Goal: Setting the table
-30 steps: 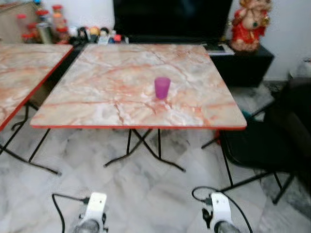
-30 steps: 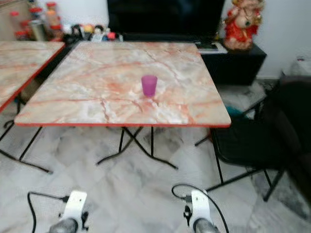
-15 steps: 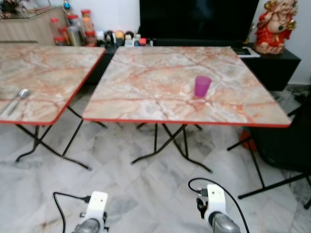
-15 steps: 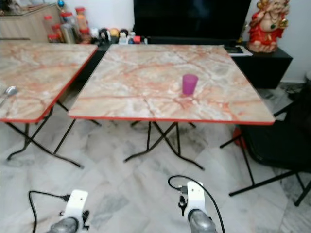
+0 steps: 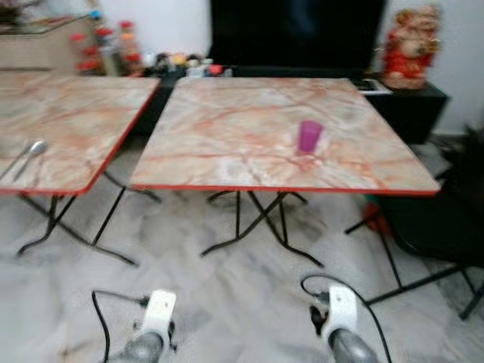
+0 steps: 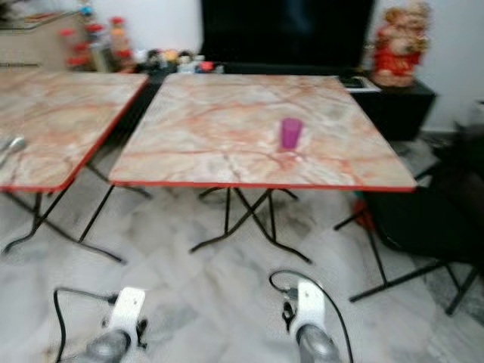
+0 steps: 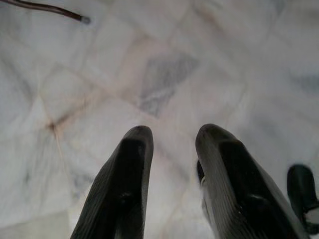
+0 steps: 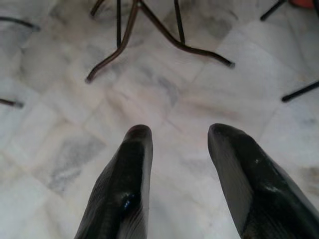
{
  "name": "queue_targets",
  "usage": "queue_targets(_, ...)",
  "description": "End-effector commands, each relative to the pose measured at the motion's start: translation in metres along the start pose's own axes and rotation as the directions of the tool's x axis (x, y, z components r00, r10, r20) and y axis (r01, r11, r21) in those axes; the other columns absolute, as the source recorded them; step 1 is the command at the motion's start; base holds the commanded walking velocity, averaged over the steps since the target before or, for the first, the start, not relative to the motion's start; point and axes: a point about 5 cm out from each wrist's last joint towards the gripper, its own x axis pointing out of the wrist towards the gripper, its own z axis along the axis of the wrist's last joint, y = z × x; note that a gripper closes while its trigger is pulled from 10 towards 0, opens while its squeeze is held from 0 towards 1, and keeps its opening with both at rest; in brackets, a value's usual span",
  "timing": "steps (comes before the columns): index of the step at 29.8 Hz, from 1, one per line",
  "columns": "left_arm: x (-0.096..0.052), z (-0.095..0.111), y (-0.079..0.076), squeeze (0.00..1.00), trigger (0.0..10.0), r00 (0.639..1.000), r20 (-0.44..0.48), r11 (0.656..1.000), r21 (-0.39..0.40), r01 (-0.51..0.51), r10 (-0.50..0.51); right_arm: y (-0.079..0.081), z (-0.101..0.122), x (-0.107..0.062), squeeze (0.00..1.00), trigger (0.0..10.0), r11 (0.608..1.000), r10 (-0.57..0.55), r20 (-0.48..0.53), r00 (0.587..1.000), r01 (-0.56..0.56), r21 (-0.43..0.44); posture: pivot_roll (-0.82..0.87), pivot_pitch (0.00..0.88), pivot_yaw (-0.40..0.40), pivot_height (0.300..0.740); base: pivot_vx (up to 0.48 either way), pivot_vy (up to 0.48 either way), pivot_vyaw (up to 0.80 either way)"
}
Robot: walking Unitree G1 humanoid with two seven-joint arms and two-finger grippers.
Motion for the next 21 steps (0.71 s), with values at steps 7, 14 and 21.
queue_targets(7, 0.0006, 0.0043, 0.0076, 0.00, 10.0, 1.000, 0.012, 1.000, 0.022, -0.014, 0.014, 0.0051, 0.0048, 0.0013, 0.00, 10.0, 1.000, 0.013, 0.018, 1.000, -0.013, -0.004, -0.07, 0.000, -0.004, 0.736, 0.452, 0.000, 0.00)
queue_targets(14, 0.0001, 0.0015, 0.0076, 0.00, 10.0, 1.000, 0.003, 1.000, 0.024, -0.014, 0.014, 0.0040, 0.0031, 0.0009, 0.00, 10.0, 1.000, 0.006, 0.012, 1.000, -0.006, -0.028, -0.07, 0.000, -0.003, 0.736, 0.453, 0.000, 0.00)
queue_targets(21, -0.0006, -0.0033, 0.0064, 0.00, 10.0, 1.000, -0.018, 0.999, 0.034, -0.002, 0.002, 0.0007, 0.0010, -0.0004, 0.00, 10.0, 0.997, 0.003, 0.017, 1.000, -0.002, -0.080, -0.07, 0.000, -0.003, 0.736, 0.257, 0.000, 0.00)
